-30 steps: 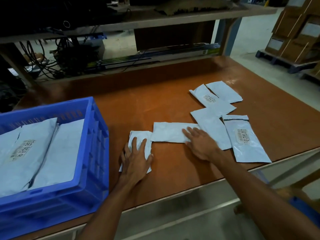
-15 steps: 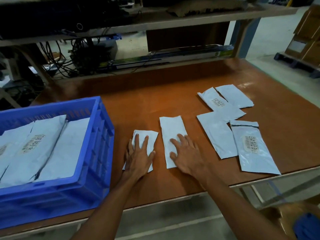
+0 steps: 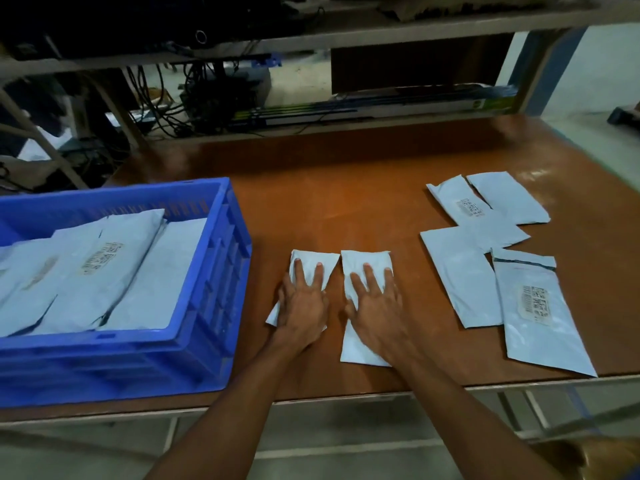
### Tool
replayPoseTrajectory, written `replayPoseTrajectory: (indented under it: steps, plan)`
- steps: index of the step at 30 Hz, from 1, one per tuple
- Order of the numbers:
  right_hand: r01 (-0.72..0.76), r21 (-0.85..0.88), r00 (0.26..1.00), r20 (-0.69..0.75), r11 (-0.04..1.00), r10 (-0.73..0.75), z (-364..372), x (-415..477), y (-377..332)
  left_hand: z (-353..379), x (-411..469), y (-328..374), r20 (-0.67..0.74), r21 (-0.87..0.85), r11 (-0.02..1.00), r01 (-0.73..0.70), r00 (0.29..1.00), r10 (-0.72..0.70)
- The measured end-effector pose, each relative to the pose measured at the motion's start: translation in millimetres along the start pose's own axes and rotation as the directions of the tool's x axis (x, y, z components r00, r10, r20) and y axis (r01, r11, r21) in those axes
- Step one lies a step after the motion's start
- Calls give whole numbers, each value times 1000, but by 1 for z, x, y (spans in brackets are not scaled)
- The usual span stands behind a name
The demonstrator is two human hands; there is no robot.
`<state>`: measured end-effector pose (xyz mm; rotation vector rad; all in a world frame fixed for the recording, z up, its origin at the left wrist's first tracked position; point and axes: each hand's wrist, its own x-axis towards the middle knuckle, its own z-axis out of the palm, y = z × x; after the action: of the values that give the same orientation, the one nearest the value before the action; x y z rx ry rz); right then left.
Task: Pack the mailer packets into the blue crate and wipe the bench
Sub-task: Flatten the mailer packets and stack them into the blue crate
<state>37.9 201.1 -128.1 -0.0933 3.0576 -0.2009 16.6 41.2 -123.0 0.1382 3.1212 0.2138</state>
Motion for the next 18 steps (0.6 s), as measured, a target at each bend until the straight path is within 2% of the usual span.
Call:
replayPoseTrajectory:
  steps: [2, 5, 8, 11, 13, 15, 18]
  plan:
    - [11, -6, 998, -59, 1000, -11, -6, -2, -2, -25, -4, 5, -53, -17, 1000, -12, 999, 11]
    - [8, 6, 991, -131, 1000, -7, -34, 15, -8, -92, -9, 7, -270, -29, 994, -101, 959, 90]
    - [105, 62, 944, -320, 993, -79, -90, 31, -45, -162, -8, -14, -478, 108, 964, -243, 837, 265]
    - [251, 248, 800, -598, 936, -56, -153, 32, -104, -217, -8, -64, -457, 30, 977, -211, 866, 201]
    - [348, 263, 694, -718, 900, -58, -188, 25, -151, -248, -19, -110, -525, 40, 979, -200, 830, 190]
    - [402, 217, 663, -740, 890, -119, -207, 20, -200, -273, -33, -164, -550, 101, 978, -182, 809, 208]
    - [451, 142, 683, -691, 881, -237, -214, 12, -272, -281, -45, -260, -551, 203, 969, -144, 801, 234]
